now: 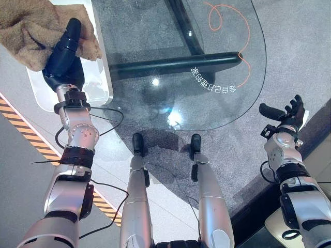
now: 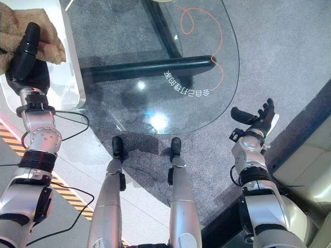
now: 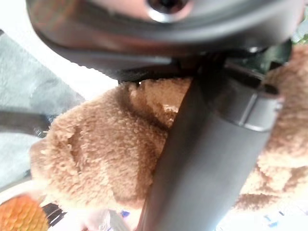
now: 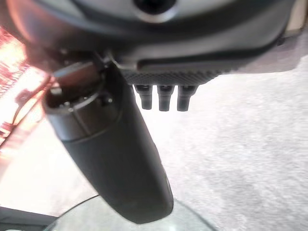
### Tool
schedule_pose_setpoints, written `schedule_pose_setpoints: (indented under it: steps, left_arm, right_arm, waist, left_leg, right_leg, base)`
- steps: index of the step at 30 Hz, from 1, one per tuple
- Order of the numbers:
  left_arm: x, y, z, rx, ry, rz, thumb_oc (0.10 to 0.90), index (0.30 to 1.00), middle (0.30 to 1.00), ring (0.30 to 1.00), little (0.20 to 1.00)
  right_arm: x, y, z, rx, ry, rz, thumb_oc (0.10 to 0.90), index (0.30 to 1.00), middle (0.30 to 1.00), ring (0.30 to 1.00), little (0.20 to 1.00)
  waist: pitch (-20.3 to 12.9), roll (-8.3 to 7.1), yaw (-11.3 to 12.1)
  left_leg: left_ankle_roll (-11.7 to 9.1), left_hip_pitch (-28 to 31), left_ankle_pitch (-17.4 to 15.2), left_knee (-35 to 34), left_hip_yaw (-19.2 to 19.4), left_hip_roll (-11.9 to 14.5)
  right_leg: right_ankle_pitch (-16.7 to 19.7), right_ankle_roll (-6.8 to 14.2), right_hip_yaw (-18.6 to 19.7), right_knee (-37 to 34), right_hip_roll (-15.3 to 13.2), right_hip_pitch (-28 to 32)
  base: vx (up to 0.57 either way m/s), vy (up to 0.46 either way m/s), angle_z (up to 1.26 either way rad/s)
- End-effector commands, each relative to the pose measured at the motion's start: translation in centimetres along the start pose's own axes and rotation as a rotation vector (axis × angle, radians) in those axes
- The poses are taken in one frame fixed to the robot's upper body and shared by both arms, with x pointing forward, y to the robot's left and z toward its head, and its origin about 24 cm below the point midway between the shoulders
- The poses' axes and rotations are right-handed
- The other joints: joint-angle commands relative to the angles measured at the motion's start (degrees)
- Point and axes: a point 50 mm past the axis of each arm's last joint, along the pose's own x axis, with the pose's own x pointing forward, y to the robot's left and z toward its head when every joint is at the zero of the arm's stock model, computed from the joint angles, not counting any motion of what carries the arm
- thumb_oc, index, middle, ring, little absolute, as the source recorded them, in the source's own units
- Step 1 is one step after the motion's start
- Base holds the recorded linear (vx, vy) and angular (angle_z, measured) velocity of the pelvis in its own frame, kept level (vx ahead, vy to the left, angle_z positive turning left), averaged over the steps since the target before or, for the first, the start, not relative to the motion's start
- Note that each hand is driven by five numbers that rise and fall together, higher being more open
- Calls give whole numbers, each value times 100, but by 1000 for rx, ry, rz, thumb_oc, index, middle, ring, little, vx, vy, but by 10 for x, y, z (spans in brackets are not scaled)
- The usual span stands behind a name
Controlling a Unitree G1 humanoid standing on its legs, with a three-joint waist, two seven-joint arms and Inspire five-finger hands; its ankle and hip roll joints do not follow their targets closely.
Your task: Wipe the table with a cloth and put it in the basket.
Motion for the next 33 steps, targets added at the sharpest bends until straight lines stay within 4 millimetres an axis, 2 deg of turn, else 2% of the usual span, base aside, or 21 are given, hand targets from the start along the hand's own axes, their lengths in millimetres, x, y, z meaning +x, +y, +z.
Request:
schedule_pose_setpoints:
  steps: [1, 7, 12, 24, 33]
  left_arm:
    - [35, -36, 66, 31, -302, -130, 100, 300, 300, 300, 200]
    - [37, -25, 75, 82, -332, 3, 100, 300, 300, 300, 200]
    - [39, -15, 78, 189, -315, 123, 100, 300, 300, 300, 200]
    - [49, -2, 81, 471, -241, 374, 100, 300, 300, 300, 200]
    - [54, 0, 80, 721, -180, 448, 100, 300, 300, 300, 200]
  right_arm:
    - [11, -34, 19, -7, -97, -52, 800, 900, 900, 900, 900]
    - [9, -34, 1, -36, -38, -27, 800, 900, 900, 900, 900]
    - [9, -34, -5, -52, -9, -19, 800, 900, 900, 900, 900]
    - [11, -36, -5, -66, 7, -11, 800, 900, 900, 900, 900]
    - [13, -36, -2, -74, 6, -9, 800, 900, 900, 900, 900]
  waist:
    - [-175, 68, 18]
    - [-172, 81, 28]
    - [-174, 84, 21]
    - [-197, 96, -47]
    - [-200, 87, -103]
  left_leg:
    - [352, -55, -557, 389, 194, -559]
    - [358, -125, -563, 417, 172, -563]
    - [354, -161, -565, 439, 174, -557]
    - [343, -268, -574, 453, 186, -515]
    - [327, -306, -561, 428, 207, -482]
  right_leg:
    - [-277, -426, -296, -193, 736, 256]
    - [-309, -441, -309, -175, 746, 202]
    - [-321, -443, -322, -162, 748, 171]
    - [-348, -432, -328, -181, 748, 66]
    - [-342, -426, -313, -221, 762, 27]
  base:
    - [0, 0, 0]
    - [0, 0, 0]
    - [0, 0, 0]
    - [0, 0, 0]
    - [0, 0, 0]
